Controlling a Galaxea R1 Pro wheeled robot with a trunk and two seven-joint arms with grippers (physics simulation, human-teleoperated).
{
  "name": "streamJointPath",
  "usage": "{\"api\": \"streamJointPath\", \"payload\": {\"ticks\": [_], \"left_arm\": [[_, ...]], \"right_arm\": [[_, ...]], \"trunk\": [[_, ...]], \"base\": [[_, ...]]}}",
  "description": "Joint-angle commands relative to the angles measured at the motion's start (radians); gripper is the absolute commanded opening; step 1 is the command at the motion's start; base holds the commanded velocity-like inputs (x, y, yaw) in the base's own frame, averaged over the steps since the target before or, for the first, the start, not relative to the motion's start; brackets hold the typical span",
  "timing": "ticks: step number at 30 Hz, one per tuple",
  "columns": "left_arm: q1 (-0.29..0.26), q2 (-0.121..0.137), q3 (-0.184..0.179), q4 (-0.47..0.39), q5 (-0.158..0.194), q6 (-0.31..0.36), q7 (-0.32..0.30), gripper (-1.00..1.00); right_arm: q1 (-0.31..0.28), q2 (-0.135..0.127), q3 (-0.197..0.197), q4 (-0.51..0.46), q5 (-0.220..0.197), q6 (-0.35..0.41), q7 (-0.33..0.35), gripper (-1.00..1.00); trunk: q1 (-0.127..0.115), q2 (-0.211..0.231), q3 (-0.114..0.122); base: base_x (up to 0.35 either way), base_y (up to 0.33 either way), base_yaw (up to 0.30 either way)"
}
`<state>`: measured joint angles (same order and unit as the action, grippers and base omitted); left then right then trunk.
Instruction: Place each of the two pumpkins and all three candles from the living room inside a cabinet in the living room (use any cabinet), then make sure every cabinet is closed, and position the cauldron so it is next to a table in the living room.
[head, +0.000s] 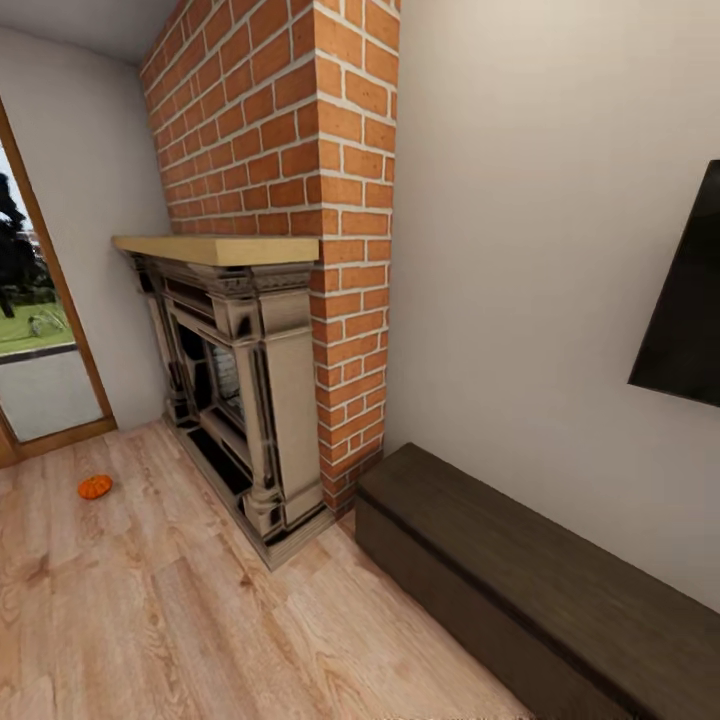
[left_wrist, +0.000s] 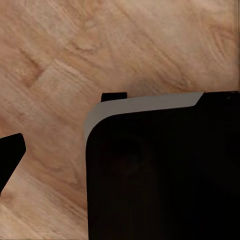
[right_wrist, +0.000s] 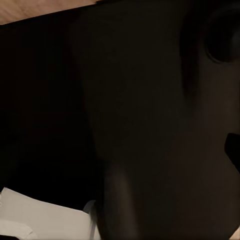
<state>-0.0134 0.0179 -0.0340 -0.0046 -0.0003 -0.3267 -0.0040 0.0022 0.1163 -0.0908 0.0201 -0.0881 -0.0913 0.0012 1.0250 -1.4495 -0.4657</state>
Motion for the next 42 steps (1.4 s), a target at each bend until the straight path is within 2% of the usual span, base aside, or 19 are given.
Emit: {"api": "streamJointPath", "payload": {"ticks": [1,15,42], "left_arm": [[0.0,0.0,-0.004,0.001,0.0,-0.003,-0.001,1.0],[-0.002,-0.001,-0.011,0.0,-0.005,-0.002,-0.006,1.0],[-0.002,0.0,-0.014,0.0,-0.007,-0.003,-0.007,1.0]], "right_arm": [[-0.001,0.0,-0.006,0.002,-0.007,-0.007,0.0,1.0],[-0.001,-0.007,-0.01,0.003,-0.007,-0.007,0.0,1.0],[-0.001,-0.007,-0.01,0.003,-0.007,-0.008,0.0,1.0]], "trunk": [[0.0,0.0,-0.002],[0.0,0.0,-0.011],[0.0,0.0,-0.024]], "base": [[0.0,0.0,-0.249],[0.0,0.036,-0.254],[0.0,0.28,-0.265]]}}
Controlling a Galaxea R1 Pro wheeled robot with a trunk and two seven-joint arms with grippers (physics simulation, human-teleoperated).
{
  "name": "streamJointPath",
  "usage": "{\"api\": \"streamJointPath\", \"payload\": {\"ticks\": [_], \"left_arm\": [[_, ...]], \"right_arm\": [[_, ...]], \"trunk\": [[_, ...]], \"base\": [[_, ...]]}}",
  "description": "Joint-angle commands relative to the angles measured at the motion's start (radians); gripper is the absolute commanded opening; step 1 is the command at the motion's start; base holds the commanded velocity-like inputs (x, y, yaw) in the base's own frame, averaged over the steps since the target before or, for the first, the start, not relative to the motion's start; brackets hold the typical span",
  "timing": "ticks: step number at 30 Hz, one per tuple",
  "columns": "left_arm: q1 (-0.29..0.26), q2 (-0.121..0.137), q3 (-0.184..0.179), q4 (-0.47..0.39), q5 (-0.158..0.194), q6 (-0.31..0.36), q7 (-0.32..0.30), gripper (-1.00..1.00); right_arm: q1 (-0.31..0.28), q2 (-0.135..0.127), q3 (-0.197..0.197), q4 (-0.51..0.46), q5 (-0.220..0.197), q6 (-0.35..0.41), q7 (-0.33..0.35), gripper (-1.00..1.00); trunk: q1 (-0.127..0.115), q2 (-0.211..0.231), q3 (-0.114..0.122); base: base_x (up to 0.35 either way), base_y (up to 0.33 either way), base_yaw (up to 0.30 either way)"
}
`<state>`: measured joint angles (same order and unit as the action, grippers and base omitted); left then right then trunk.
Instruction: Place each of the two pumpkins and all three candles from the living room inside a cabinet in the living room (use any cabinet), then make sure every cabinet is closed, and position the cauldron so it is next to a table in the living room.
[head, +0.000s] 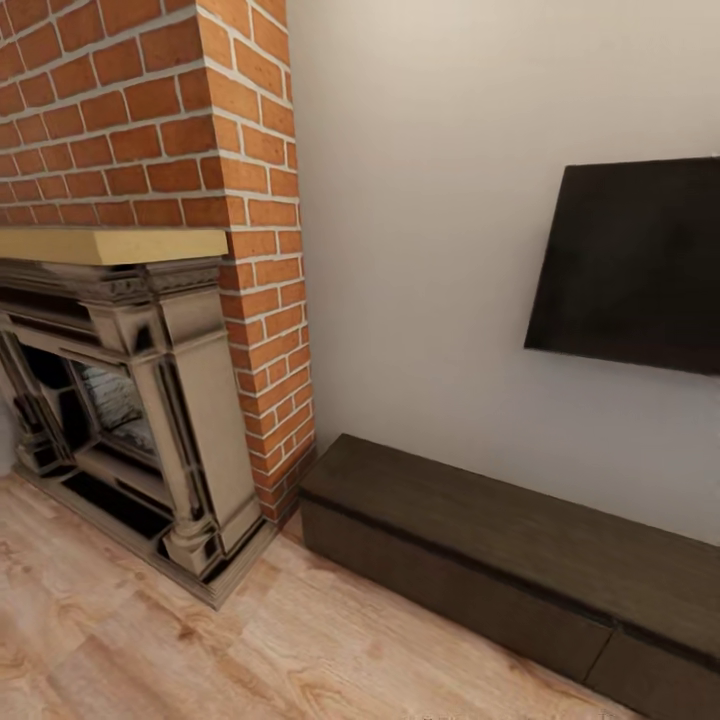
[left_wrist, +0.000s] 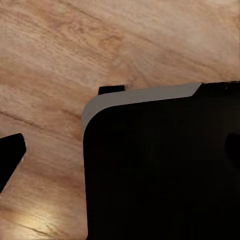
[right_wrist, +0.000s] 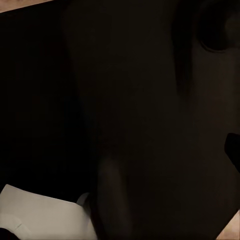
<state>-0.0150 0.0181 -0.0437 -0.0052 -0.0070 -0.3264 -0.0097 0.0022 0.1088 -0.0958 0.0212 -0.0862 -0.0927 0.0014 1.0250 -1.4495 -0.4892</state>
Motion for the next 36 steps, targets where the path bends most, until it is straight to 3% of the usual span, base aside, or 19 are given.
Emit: {"api": "streamJointPath", "payload": {"ticks": [1,17,36], "left_arm": [[0.0,0.0,-0.004,0.001,-0.001,-0.003,-0.001,1.0],[0.0,0.0,-0.004,0.001,-0.002,-0.003,-0.001,1.0],[0.0,0.0,-0.006,0.001,-0.002,-0.005,-0.001,1.0]], "right_arm": [[-0.001,0.0,-0.005,0.002,-0.009,-0.007,0.0,1.0],[-0.001,0.0,-0.004,0.003,-0.009,-0.007,0.0,1.0],[-0.001,-0.001,-0.005,0.003,-0.009,-0.007,0.0,1.0]], "trunk": [[0.0,0.0,-0.001],[0.0,0.0,-0.001],[0.0,0.0,-0.001]], "base": [[0.0,0.288,-0.282],[0.0,0.264,-0.285],[0.0,0.025,-0.288]]}}
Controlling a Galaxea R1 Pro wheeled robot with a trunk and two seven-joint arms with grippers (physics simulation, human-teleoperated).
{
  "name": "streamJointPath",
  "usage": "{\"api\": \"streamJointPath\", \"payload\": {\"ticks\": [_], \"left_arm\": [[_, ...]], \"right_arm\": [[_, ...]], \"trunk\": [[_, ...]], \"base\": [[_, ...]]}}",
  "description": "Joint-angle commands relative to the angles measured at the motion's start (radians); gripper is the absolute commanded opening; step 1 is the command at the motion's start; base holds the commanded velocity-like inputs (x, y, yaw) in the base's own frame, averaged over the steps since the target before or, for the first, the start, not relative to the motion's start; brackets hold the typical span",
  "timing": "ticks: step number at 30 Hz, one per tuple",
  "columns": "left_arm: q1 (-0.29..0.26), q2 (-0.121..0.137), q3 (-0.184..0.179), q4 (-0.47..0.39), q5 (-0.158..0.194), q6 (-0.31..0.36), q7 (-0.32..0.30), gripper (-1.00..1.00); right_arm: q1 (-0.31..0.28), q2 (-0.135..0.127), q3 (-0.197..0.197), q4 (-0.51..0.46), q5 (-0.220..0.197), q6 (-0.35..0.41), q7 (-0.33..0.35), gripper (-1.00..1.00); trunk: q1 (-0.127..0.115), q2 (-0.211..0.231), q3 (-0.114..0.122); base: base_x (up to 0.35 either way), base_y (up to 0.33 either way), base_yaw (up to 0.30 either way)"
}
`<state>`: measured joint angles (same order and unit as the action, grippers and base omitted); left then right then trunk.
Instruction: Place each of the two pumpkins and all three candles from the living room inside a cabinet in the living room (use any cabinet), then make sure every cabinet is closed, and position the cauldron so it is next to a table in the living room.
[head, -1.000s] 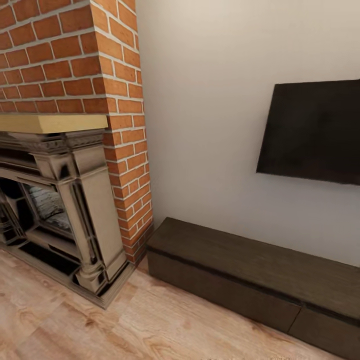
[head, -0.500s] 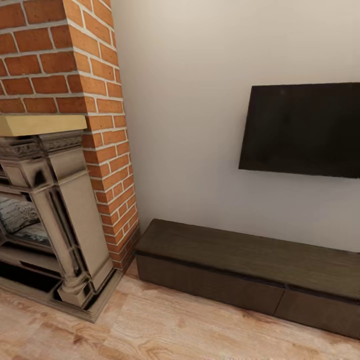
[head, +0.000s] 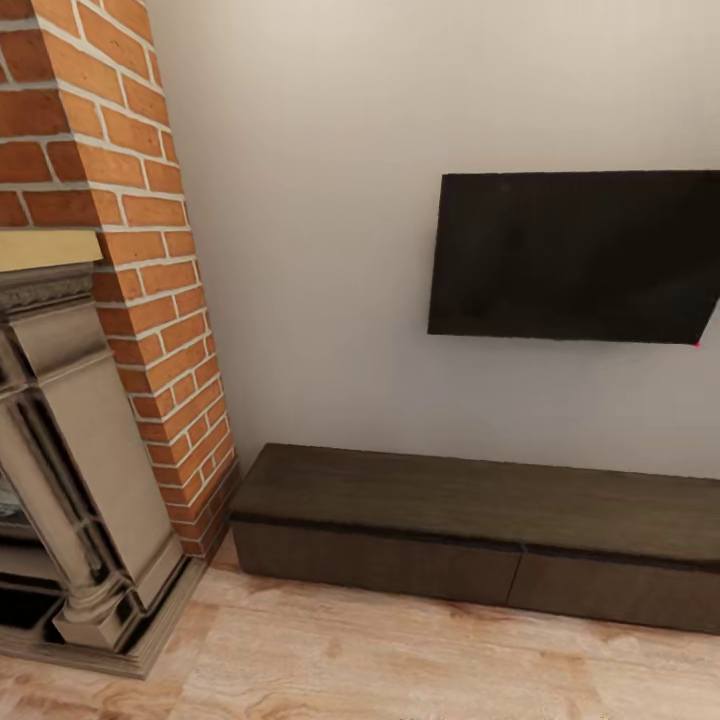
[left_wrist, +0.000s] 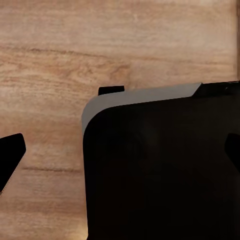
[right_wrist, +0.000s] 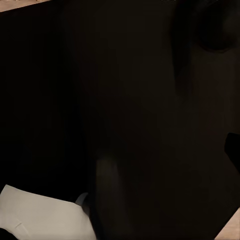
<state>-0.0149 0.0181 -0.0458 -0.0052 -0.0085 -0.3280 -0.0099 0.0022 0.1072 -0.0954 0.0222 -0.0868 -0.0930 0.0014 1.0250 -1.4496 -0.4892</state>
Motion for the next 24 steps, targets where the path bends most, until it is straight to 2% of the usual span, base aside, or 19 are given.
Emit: {"api": "streamJointPath", "payload": {"ticks": [1,8,13,19,24], "left_arm": [[0.0,0.0,-0.004,0.001,-0.001,-0.003,-0.001,1.0],[0.0,0.0,-0.004,0.001,-0.001,-0.003,-0.001,1.0],[0.0,0.0,-0.005,0.001,-0.001,-0.003,-0.001,1.0],[0.0,0.0,-0.006,0.001,0.0,-0.005,0.0,1.0],[-0.003,0.001,-0.035,-0.014,0.002,-0.002,0.0,1.0]], "right_arm": [[-0.001,0.0,-0.005,0.002,-0.008,-0.007,0.0,1.0],[-0.001,0.002,-0.004,0.001,-0.008,-0.007,0.0,1.0],[-0.001,0.001,-0.004,0.001,-0.006,-0.006,0.0,1.0],[-0.001,0.002,0.003,0.0,-0.002,-0.004,0.0,1.0],[-0.004,-0.027,-0.026,-0.028,0.006,-0.032,0.028,1.0]], "trunk": [[0.0,0.0,-0.001],[0.0,0.0,-0.001],[0.0,0.0,-0.001],[0.0,0.0,-0.001],[0.0,0.0,-0.001]], "base": [[0.0,0.0,-0.288],[0.023,0.003,-0.289],[0.161,0.095,-0.252],[0.168,0.075,-0.064],[0.0,0.0,0.0]]}}
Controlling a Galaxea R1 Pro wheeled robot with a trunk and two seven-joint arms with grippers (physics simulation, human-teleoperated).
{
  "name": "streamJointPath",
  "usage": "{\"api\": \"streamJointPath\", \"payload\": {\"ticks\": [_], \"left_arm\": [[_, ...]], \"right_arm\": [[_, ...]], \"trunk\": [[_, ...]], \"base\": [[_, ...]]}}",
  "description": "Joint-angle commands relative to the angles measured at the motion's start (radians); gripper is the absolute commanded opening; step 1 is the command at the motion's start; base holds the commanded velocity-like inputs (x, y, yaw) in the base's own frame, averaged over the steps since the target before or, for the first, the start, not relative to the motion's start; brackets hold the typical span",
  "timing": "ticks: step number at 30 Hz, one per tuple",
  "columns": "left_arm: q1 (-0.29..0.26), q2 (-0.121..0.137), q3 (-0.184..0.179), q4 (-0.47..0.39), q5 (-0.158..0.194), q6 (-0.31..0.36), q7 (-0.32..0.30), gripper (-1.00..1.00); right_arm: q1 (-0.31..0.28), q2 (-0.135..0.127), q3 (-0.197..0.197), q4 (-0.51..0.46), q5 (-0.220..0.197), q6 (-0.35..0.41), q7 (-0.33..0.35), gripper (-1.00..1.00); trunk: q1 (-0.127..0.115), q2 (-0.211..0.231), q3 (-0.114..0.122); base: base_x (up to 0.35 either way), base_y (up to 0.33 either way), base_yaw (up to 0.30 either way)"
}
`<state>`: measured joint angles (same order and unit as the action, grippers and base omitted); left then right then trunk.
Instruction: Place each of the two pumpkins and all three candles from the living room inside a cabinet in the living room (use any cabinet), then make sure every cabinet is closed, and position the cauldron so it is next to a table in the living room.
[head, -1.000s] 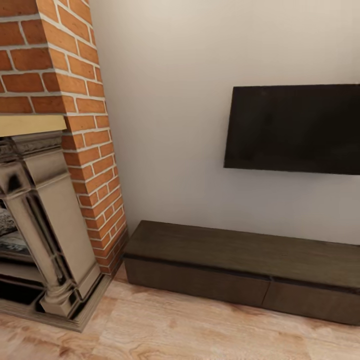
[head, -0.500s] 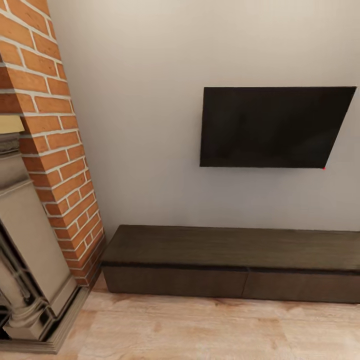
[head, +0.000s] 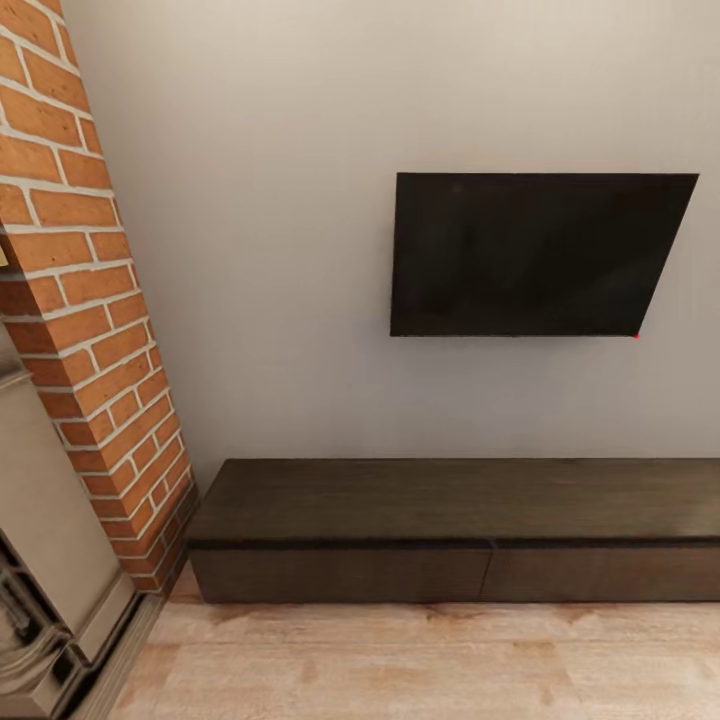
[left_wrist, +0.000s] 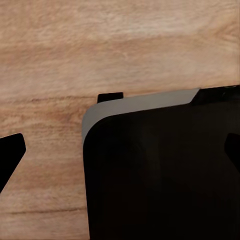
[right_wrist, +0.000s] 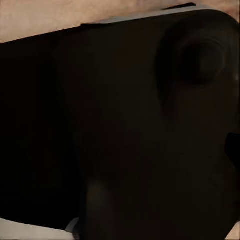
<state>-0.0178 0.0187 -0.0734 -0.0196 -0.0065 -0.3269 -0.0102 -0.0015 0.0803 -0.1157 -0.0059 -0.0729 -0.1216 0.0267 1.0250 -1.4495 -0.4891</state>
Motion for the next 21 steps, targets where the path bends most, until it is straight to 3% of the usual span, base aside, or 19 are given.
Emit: {"api": "streamJointPath", "payload": {"ticks": [1,5,13,19,21], "left_arm": [[-0.001,0.0,-0.012,0.001,0.0,-0.003,0.0,1.0],[-0.001,0.0,-0.032,0.001,0.0,-0.003,0.0,1.0],[-0.001,0.0,-0.032,0.001,0.0,-0.003,0.0,1.0],[-0.001,0.0,-0.032,0.001,0.0,-0.003,0.0,1.0],[-0.001,0.002,-0.021,0.007,-0.003,-0.003,0.0,1.0]], "right_arm": [[0.0,-0.006,-0.011,-0.006,-0.008,-0.009,0.009,1.0],[0.0,-0.009,-0.034,-0.01,-0.008,-0.032,0.031,1.0],[0.0,-0.009,-0.078,-0.01,-0.008,-0.035,0.072,1.0],[0.0,-0.009,-0.112,-0.01,-0.008,-0.035,0.072,1.0],[0.0,0.002,-0.123,-0.012,-0.01,-0.024,0.061,1.0]], "trunk": [[0.0,0.0,-0.001],[0.0,0.0,-0.001],[0.0,0.0,-0.001],[0.0,0.0,-0.001],[0.0,0.0,-0.001]], "base": [[0.0,0.0,0.0],[0.0,0.0,0.0],[0.0,0.0,0.0],[0.0,0.0,0.0],[0.0,0.0,0.0]]}}
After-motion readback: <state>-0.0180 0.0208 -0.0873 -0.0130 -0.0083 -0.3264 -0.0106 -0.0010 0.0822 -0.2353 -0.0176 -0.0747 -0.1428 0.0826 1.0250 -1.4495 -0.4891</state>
